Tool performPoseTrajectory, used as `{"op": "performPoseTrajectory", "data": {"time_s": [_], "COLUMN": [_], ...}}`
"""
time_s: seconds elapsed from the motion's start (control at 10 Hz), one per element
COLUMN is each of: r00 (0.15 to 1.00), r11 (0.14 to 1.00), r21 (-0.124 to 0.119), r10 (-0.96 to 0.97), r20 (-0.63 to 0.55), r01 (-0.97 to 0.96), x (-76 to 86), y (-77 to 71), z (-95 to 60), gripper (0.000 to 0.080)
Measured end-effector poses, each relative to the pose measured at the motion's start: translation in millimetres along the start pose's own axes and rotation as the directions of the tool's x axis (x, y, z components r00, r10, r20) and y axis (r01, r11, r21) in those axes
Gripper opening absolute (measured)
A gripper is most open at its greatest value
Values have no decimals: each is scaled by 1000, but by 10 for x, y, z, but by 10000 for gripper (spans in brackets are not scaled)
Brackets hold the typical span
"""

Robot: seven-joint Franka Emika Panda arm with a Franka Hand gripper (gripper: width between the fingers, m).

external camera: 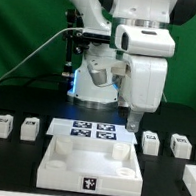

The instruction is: Assemble one leg

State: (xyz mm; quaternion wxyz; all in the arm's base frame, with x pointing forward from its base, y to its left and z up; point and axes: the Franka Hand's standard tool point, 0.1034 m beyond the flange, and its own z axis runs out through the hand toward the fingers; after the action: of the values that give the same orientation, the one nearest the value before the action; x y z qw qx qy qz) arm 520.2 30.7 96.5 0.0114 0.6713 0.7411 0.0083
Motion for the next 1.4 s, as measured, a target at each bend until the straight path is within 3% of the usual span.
{"op": "performPoseTrajectory", "data": {"time_s": [0.1, 0.2, 0.3, 0.4, 0.5, 0.7, 1.0, 1.1, 1.2, 1.3, 1.4], "r00": [1000, 1000, 1000, 999, 998, 996, 994, 994, 994, 994, 994], "r11": [1000, 1000, 1000, 999, 999, 996, 994, 994, 994, 994, 994], "r21": [2, -20, 5, 6, 6, 47, 41, 42, 42, 42, 43], "r10": [1, 11, 19, 38, 53, 80, 100, 100, 100, 100, 100], "r20": [0, 0, -3, -11, -19, -31, -34, -34, -34, -34, -34], "r01": [-1, -11, -19, -38, -53, -79, -98, -98, -99, -99, -99], "x": [-7, -84, -191, -251, -293, -412, -406, -406, -406, -406, -406], "y": [-14, -206, -590, -763, -847, -989, -956, -958, -959, -960, -962], "z": [9, 79, 234, 393, 555, 818, 879, 881, 882, 883, 884], "gripper": [650, 650, 650, 650, 650, 650, 650, 556, 371, 236, 236]}}
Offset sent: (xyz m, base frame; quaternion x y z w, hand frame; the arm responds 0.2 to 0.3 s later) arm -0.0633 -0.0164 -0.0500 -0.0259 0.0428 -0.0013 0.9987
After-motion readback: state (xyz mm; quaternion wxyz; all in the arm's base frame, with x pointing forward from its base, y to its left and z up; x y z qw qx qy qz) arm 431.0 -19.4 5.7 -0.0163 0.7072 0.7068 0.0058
